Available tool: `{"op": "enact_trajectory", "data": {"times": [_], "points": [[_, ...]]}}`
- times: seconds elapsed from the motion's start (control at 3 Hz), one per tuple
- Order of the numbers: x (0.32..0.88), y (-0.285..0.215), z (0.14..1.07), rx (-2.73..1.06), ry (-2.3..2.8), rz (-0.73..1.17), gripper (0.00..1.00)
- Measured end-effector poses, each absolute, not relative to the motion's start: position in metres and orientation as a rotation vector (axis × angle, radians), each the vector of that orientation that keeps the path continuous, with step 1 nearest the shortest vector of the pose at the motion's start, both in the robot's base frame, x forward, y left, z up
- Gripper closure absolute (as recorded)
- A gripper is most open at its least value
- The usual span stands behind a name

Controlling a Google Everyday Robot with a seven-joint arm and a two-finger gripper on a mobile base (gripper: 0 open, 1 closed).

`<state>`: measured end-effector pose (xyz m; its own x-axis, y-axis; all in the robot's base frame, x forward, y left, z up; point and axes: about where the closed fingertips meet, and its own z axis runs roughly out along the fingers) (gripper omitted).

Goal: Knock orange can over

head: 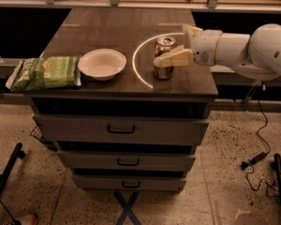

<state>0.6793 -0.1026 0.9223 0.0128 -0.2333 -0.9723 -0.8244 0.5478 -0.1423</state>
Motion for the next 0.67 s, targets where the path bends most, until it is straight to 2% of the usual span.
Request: {"op": "enact_trajectory", "data": {"times": [0.33, 0.67], "points": [[0.6793, -0.0993, 0.9223, -0.944, 1.527, 0.591, 0.16], [0.6792, -0.0969, 0.9222, -0.947, 1.526, 0.595, 0.39]]}}
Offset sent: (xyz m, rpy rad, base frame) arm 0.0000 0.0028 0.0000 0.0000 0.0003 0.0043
